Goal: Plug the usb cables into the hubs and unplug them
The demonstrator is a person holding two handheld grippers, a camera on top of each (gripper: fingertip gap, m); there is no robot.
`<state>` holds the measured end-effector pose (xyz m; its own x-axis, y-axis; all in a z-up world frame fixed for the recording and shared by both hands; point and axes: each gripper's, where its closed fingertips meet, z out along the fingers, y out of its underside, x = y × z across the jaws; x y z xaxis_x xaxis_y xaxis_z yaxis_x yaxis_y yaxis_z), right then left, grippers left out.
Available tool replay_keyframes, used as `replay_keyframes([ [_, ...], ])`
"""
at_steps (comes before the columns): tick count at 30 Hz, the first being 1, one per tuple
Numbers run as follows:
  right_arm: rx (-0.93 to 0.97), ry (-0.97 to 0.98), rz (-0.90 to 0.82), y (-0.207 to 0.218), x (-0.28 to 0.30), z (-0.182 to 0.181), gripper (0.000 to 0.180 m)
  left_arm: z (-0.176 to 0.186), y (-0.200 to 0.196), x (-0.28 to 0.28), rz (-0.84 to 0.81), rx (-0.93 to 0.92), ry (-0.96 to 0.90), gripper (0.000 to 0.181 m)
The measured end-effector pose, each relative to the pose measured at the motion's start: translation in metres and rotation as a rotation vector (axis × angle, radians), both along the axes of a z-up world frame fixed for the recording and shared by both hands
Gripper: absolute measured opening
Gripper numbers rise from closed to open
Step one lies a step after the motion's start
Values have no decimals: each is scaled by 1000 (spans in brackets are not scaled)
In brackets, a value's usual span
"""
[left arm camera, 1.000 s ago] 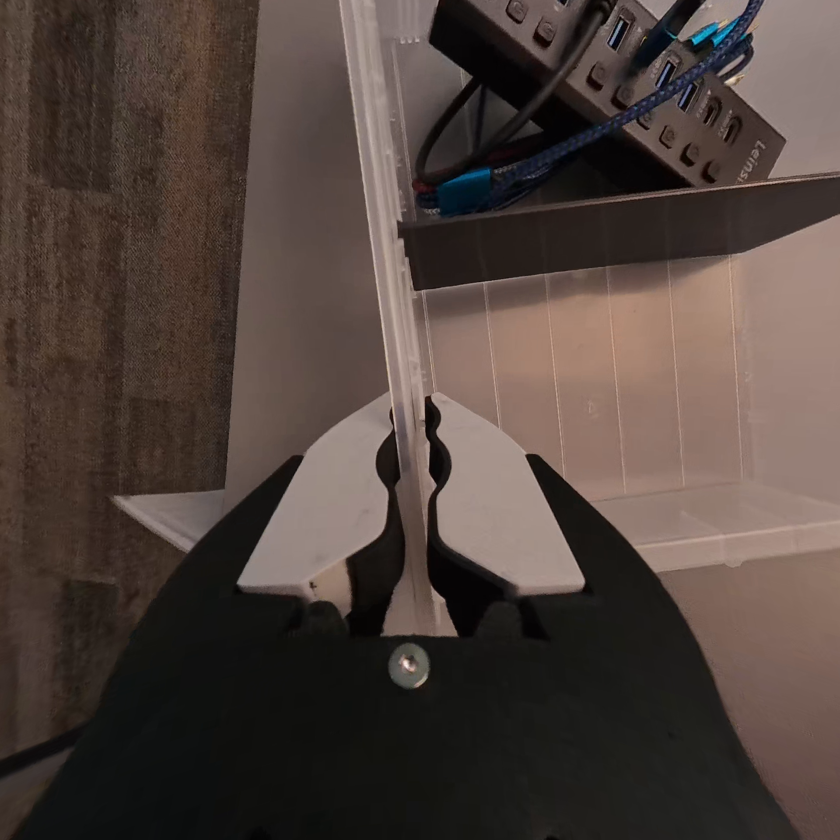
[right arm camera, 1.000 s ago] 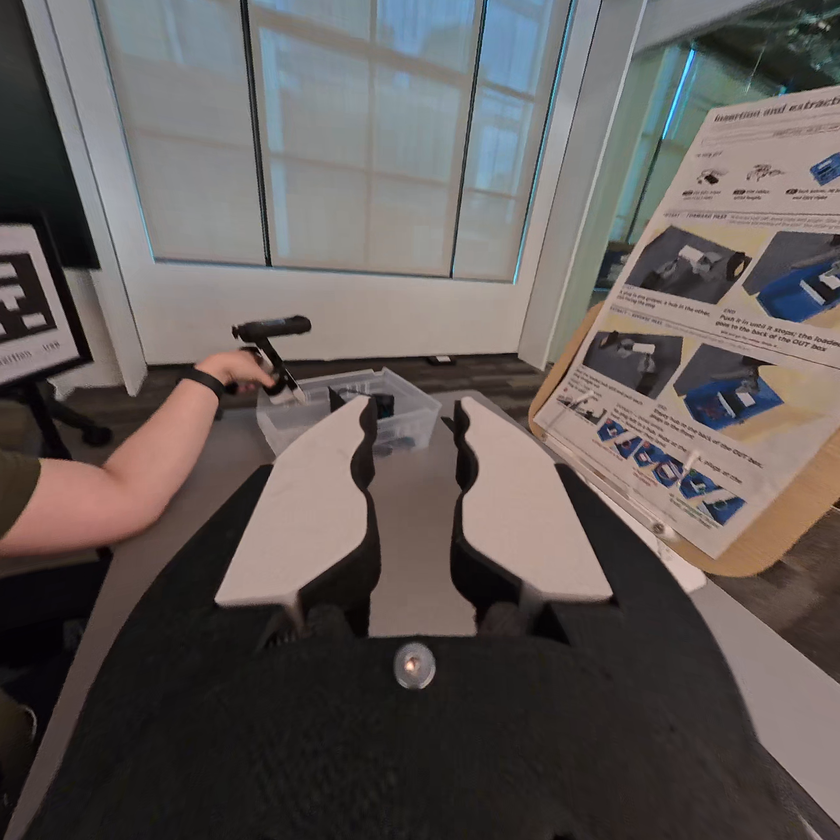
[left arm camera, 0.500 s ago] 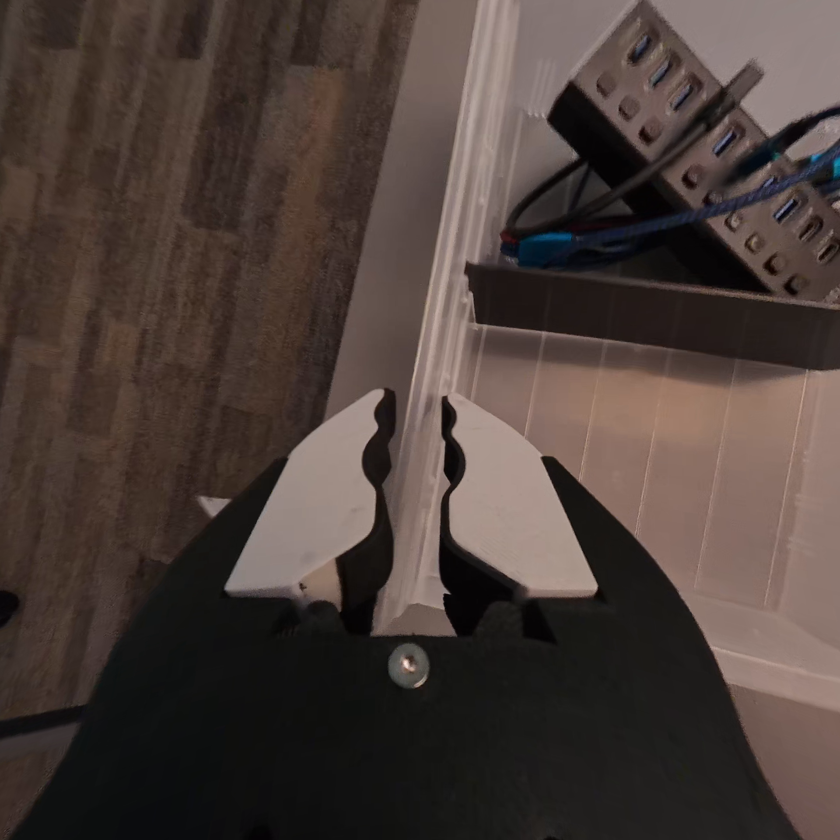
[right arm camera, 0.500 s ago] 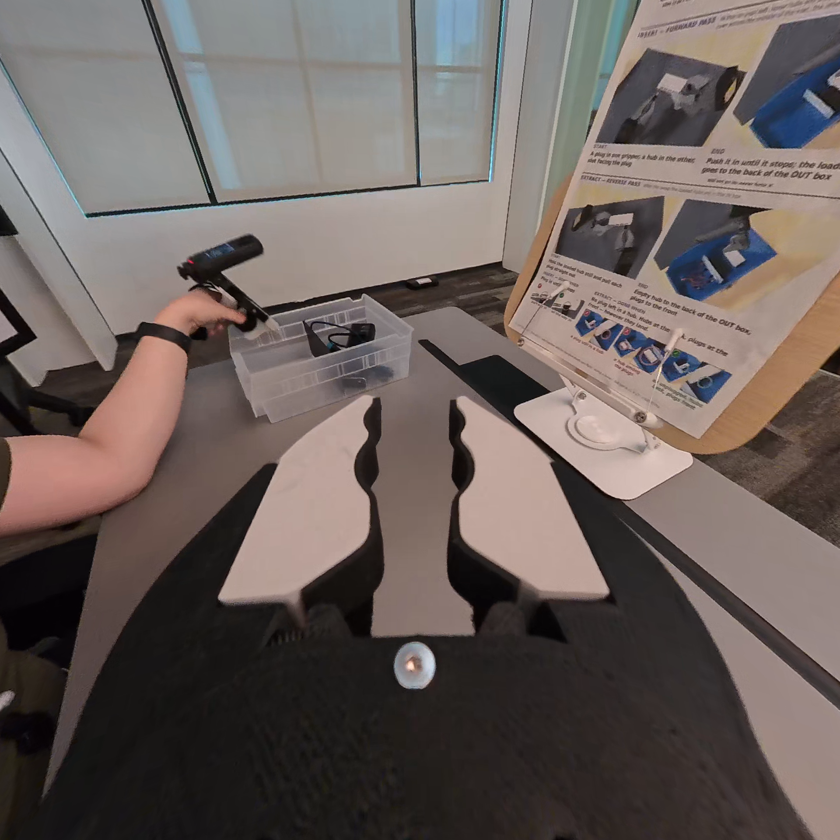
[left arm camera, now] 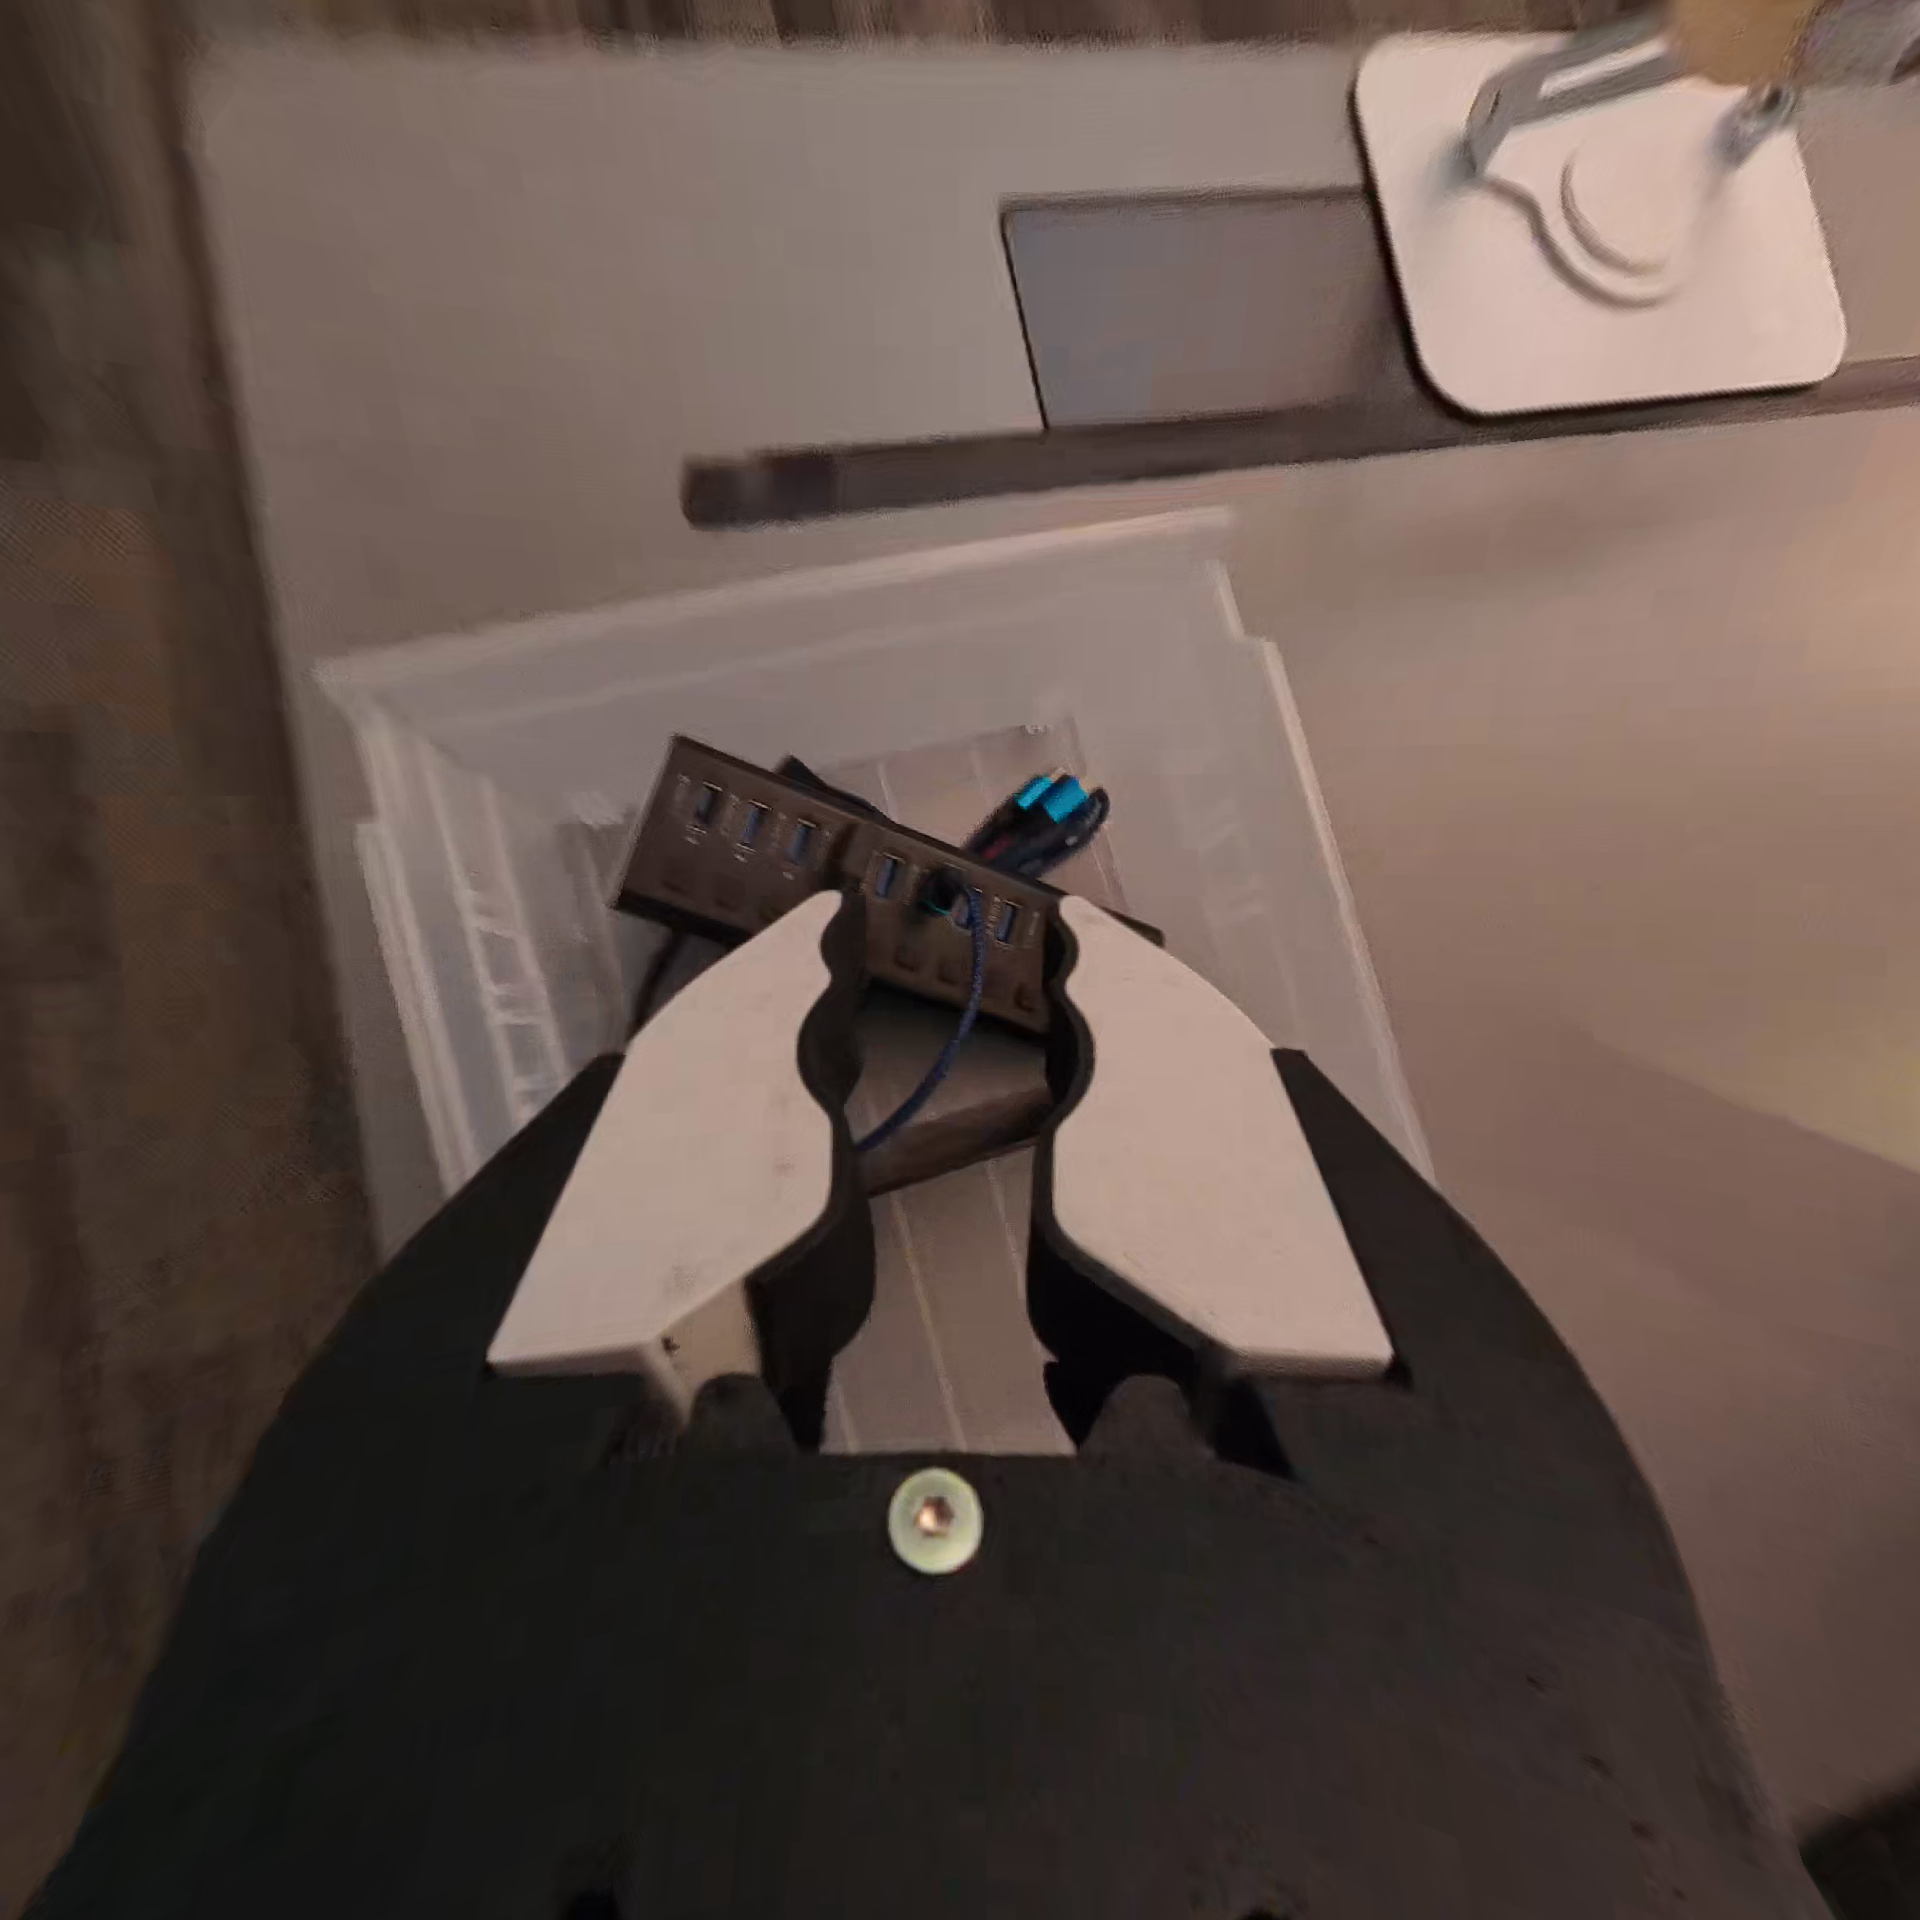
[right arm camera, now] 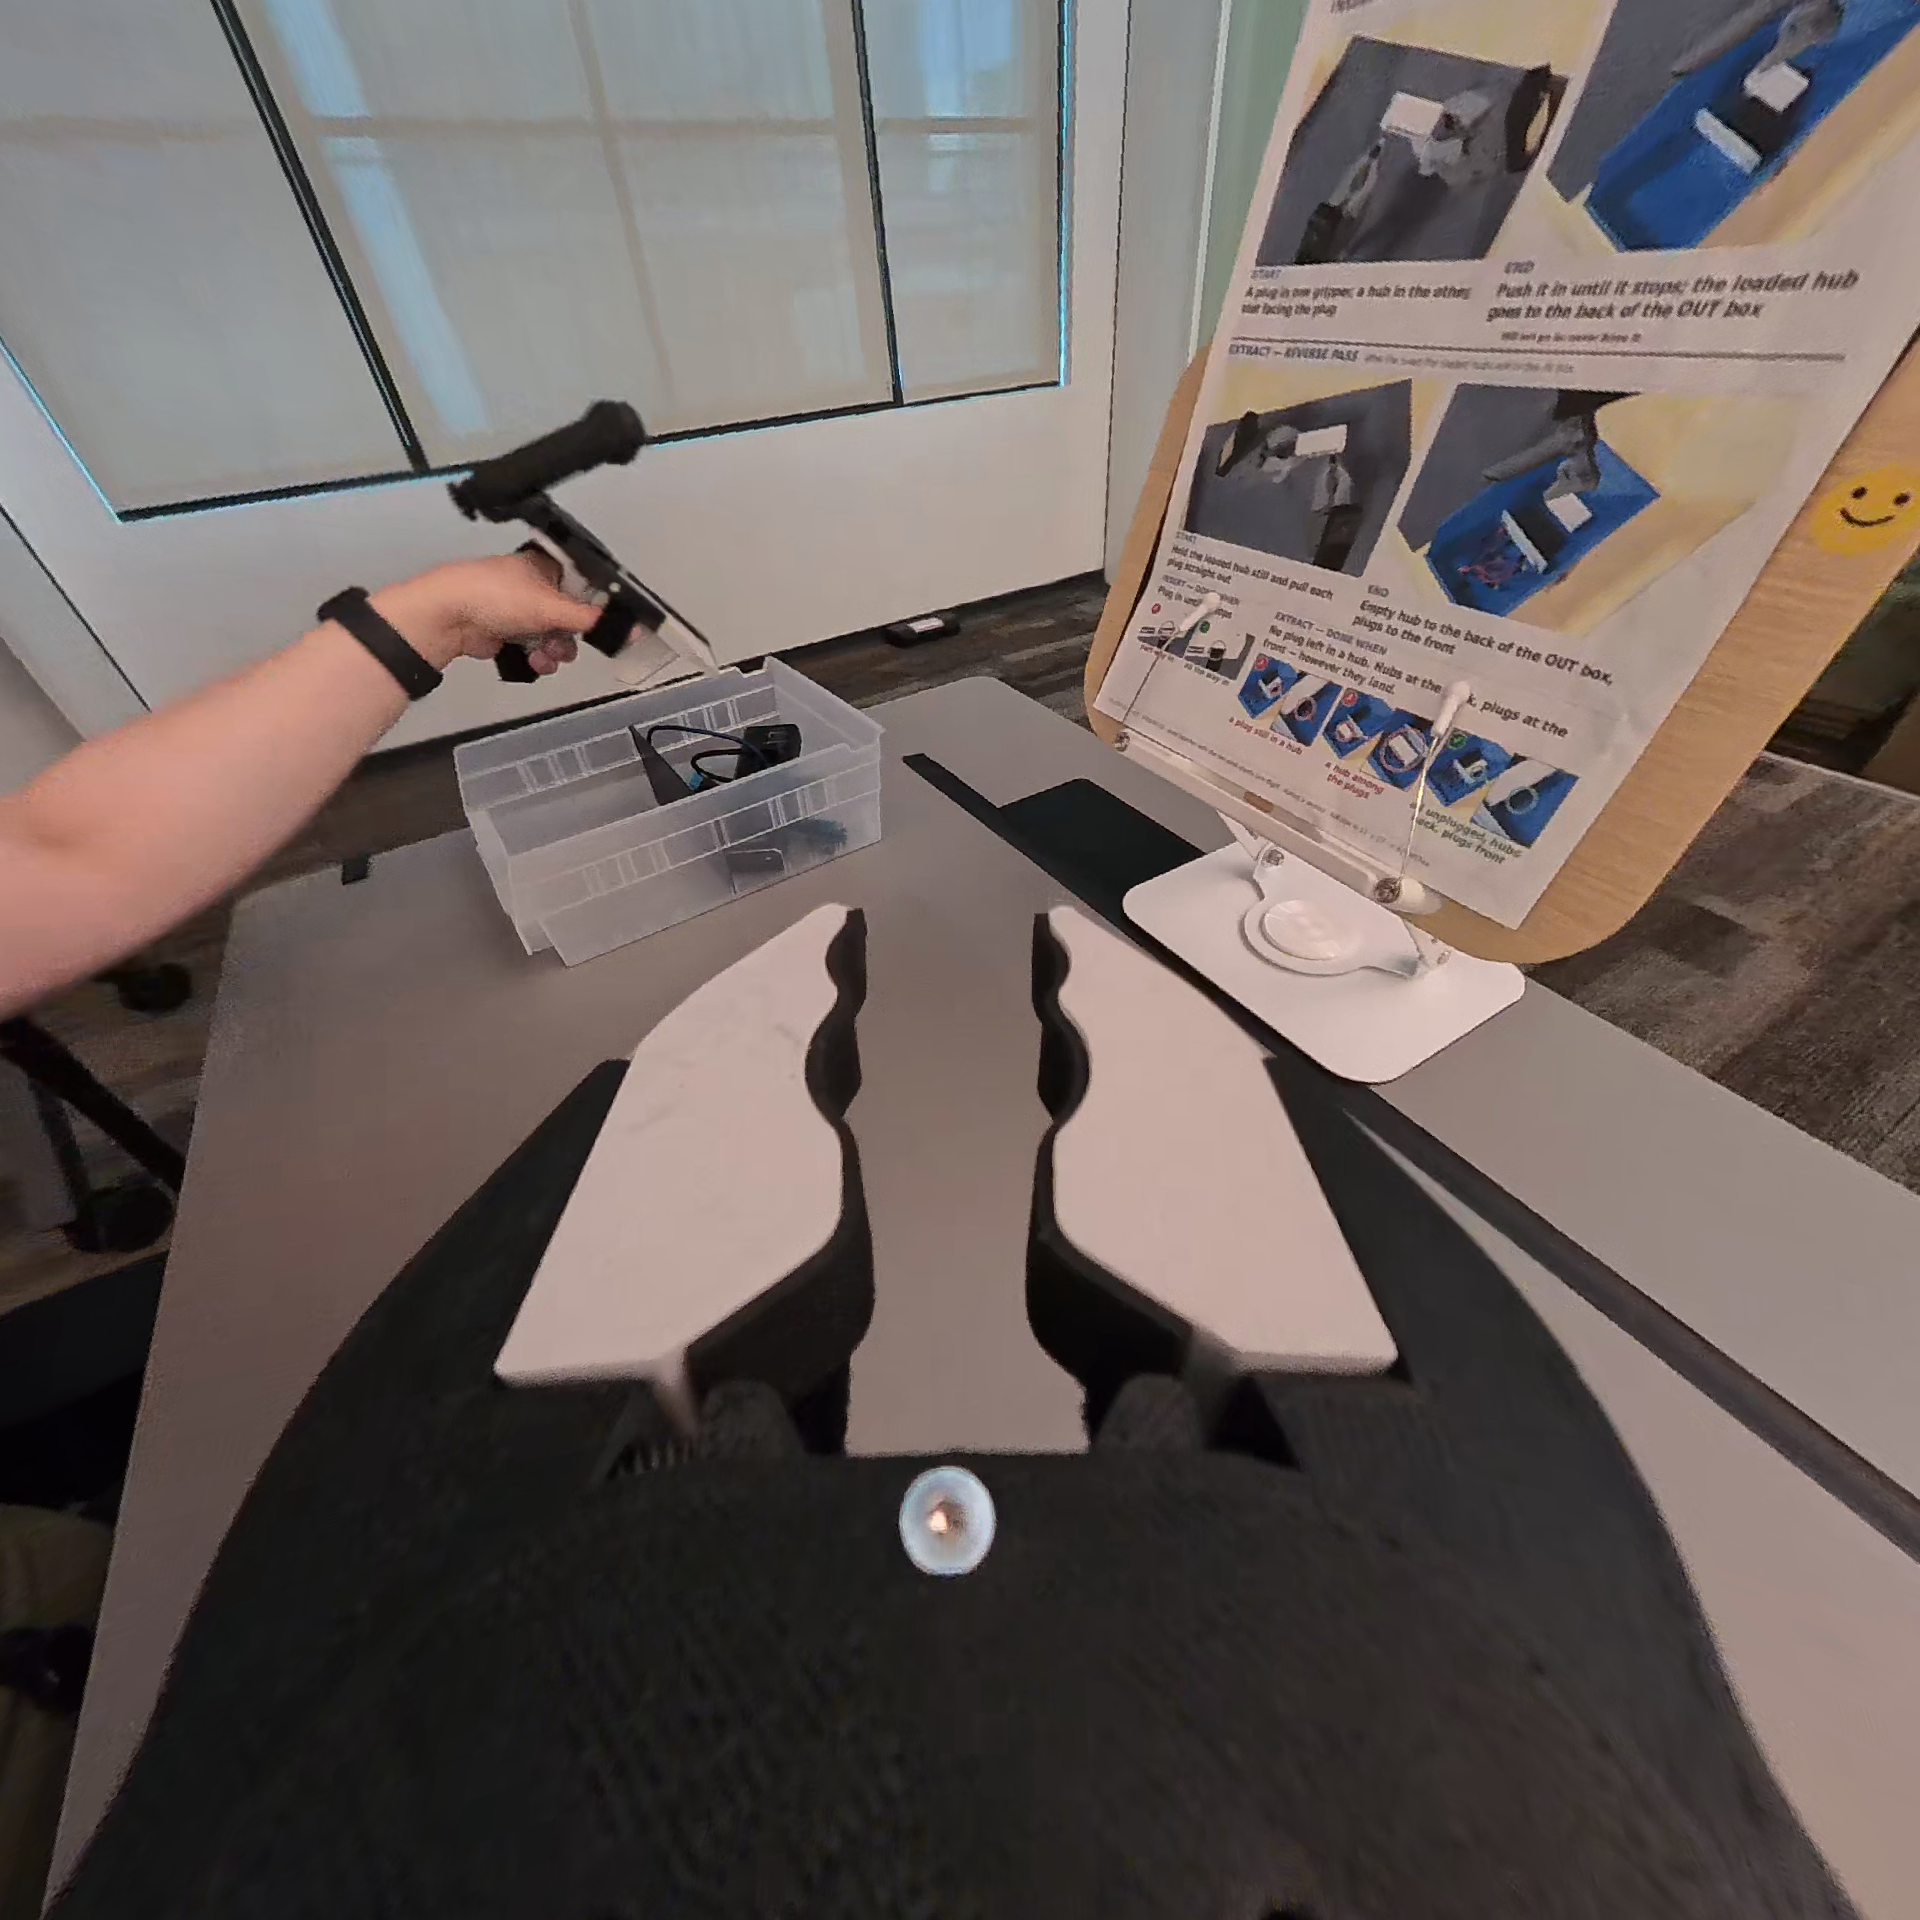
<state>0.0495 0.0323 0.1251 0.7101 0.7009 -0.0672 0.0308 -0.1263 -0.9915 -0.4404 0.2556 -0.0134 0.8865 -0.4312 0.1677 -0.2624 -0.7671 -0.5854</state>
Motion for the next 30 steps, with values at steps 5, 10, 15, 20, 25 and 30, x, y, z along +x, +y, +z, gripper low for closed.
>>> replay_keyframes([
  [5,-20,-43,2,7,-4,-9,31,-23,17,-12,96,-134,98,43],
  [10,-37,-65,1,15,-7,-15,32,-33,21,-13,106,-177,137,49],
  [15,-40,-53,23,22,-13,-16,32,-40,17,-17,80,-171,216,51],
  [20,-80,-103,41,35,-29,-34,32,24,9,16,57,186,-118,52],
  [25,-156,-218,70,50,-56,-70,36,88,-21,19,13,656,-93,56],
  [30,-178,-249,120,53,-78,-85,36,54,-6,21,-426,520,450,62],
])
